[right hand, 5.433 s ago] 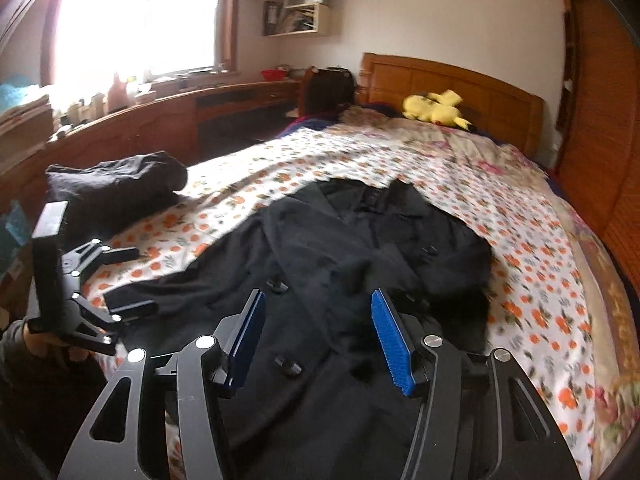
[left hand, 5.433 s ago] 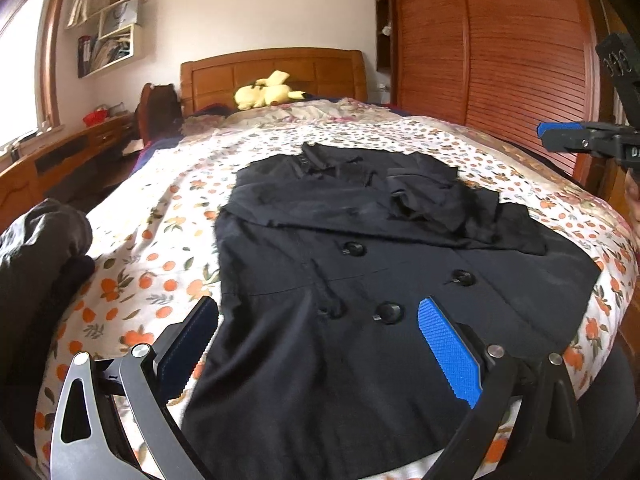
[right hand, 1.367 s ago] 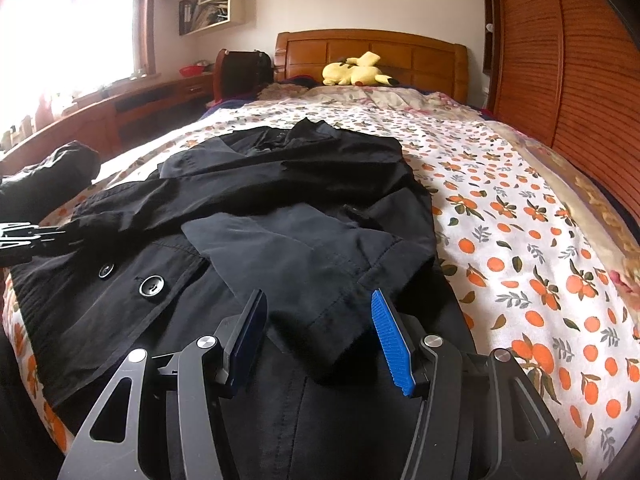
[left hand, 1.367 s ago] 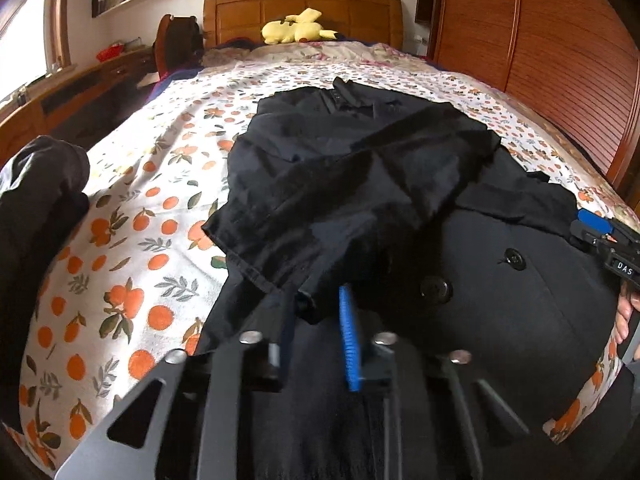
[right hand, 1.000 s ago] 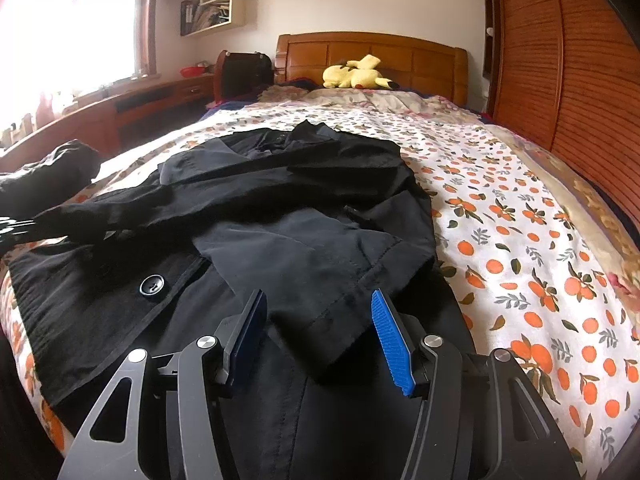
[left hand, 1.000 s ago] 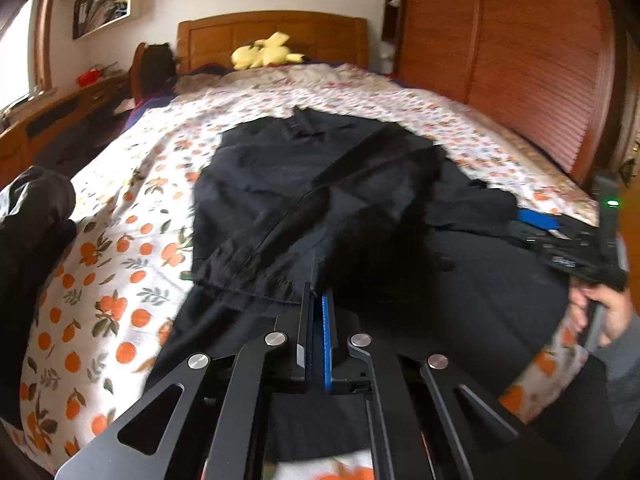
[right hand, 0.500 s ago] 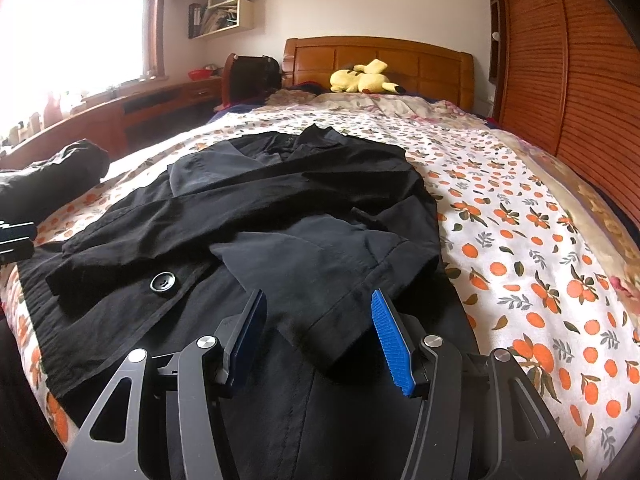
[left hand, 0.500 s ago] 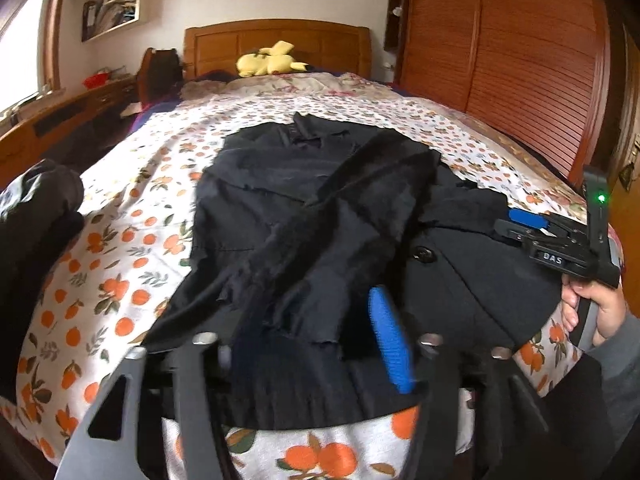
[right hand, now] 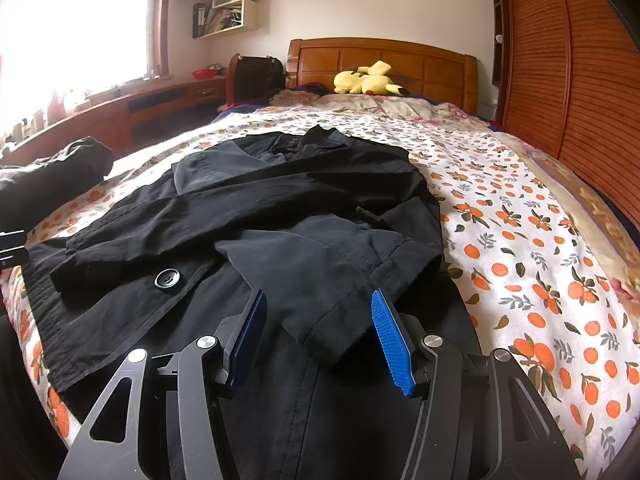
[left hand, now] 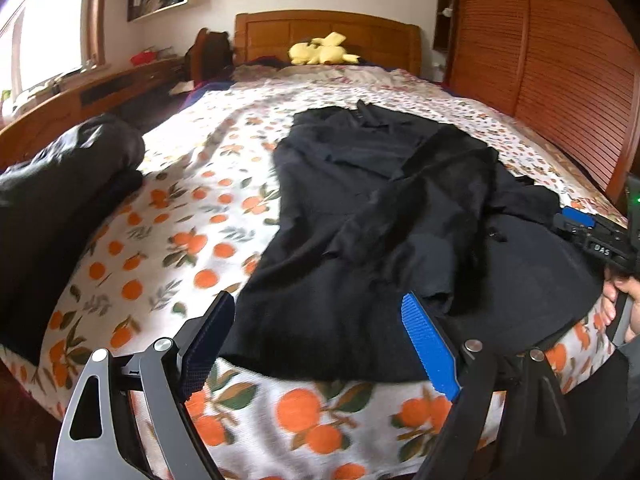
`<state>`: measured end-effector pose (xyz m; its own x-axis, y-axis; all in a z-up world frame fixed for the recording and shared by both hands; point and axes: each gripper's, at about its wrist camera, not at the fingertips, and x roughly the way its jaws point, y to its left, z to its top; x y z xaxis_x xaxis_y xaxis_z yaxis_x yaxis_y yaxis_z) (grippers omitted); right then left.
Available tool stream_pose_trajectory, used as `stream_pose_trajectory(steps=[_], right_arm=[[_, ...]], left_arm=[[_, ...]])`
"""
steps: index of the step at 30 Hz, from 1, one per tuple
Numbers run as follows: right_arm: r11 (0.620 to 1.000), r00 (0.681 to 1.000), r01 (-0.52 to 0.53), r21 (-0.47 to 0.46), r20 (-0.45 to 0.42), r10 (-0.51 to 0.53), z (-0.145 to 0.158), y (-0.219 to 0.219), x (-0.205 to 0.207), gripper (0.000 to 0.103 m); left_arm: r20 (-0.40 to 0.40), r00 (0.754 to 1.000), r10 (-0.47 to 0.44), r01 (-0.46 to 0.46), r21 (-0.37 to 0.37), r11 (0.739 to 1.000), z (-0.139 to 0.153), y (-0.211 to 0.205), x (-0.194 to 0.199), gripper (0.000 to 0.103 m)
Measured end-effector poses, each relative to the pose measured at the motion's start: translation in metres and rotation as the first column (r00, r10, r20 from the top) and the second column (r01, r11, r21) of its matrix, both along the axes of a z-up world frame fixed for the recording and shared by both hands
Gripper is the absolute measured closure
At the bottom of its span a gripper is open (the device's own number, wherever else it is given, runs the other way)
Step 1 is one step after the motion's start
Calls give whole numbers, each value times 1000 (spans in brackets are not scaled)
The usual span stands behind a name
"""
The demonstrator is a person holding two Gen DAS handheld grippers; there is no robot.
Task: Fold large clothes
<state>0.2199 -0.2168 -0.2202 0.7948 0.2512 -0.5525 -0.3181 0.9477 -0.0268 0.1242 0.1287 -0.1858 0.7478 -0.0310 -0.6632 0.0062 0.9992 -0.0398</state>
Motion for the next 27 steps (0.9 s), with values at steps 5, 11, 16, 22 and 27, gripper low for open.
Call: stream_pose_trajectory(steps=[5, 11, 16, 22, 27], right_arm=[[1000, 1000, -1, 0, 1, 1, 0, -1, 0, 50], [1000, 1000, -1, -7, -17, 1, 2, -2, -2, 50], [999, 999, -8, -38, -32, 6, 6, -12, -19, 50], [997, 998, 20, -81, -63, -25, 5, -43, -44, 50], [997, 992, 40, -72, -116, -48, 2, -65, -52, 50]], left_arm=[[-21, 999, 34, -34, -3, 999, -11, 14, 0, 16], [-31, 999, 43, -43, -14, 999, -18, 18, 1, 16], [-28, 998, 50, -51, -33, 998, -20, 20, 0, 15], [-27, 998, 54, -55, -41, 998, -24, 21, -1, 13], [-26, 998, 53, -54, -44, 998, -25, 21, -1, 12]])
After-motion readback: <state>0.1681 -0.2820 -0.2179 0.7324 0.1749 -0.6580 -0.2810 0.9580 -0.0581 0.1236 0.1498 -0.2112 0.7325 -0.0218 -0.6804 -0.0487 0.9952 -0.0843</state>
